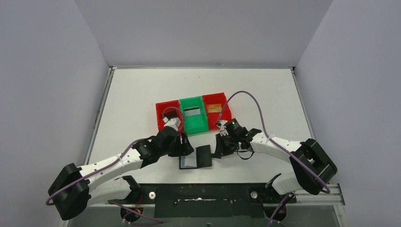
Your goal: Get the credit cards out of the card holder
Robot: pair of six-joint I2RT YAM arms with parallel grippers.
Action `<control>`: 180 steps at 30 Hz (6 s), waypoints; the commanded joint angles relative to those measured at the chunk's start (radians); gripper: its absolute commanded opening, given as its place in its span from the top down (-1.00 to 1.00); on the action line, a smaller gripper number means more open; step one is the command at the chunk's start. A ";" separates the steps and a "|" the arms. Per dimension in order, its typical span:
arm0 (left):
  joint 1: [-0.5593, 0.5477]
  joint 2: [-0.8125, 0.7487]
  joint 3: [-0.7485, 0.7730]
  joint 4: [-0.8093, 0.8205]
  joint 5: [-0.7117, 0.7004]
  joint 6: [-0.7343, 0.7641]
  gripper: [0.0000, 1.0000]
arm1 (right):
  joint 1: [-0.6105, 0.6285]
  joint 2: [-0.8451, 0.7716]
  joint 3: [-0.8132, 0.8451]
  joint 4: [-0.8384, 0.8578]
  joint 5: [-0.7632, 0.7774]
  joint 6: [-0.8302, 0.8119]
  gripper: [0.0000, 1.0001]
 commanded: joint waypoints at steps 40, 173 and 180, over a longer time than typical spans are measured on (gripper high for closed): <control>0.002 0.132 0.033 0.192 0.108 0.004 -0.12 | -0.010 0.025 -0.056 0.102 0.108 0.091 0.86; 0.016 0.022 -0.110 0.008 -0.090 0.061 0.83 | 0.389 0.240 -0.243 0.925 0.347 0.763 0.89; 0.019 -0.015 -0.089 -0.011 -0.089 0.063 0.41 | 0.414 0.199 -0.248 0.879 0.426 0.811 0.95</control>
